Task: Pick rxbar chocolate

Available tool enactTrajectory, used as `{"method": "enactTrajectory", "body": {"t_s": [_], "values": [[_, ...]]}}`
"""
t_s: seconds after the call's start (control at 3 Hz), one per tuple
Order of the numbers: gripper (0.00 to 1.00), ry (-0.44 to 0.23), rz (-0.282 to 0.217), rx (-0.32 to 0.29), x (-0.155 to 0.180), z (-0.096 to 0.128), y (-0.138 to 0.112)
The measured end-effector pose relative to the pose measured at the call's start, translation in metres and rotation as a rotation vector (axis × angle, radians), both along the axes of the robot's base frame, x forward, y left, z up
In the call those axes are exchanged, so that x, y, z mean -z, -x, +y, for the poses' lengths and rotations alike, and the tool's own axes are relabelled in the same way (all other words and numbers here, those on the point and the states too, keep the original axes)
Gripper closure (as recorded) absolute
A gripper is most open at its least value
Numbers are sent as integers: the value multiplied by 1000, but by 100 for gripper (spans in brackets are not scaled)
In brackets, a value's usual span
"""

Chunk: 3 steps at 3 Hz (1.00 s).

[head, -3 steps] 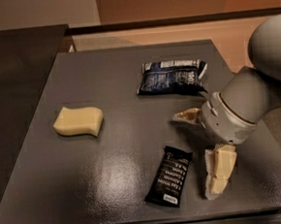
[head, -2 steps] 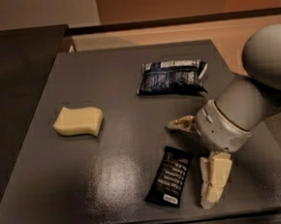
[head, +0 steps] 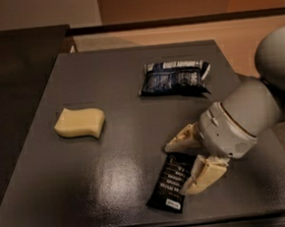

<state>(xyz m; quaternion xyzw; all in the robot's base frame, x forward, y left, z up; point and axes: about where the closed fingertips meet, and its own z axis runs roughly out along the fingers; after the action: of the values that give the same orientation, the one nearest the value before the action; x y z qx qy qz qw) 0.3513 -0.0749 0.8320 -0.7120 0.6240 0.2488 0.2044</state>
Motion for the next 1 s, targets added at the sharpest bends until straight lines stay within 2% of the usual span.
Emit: {"method": "enactTrajectory", "body": {"t_s": [0.67,1.0], "values": [[87,-32,-12,31,-7,-1,1],[100,-48,-31,49,-16,-1,1]]}}
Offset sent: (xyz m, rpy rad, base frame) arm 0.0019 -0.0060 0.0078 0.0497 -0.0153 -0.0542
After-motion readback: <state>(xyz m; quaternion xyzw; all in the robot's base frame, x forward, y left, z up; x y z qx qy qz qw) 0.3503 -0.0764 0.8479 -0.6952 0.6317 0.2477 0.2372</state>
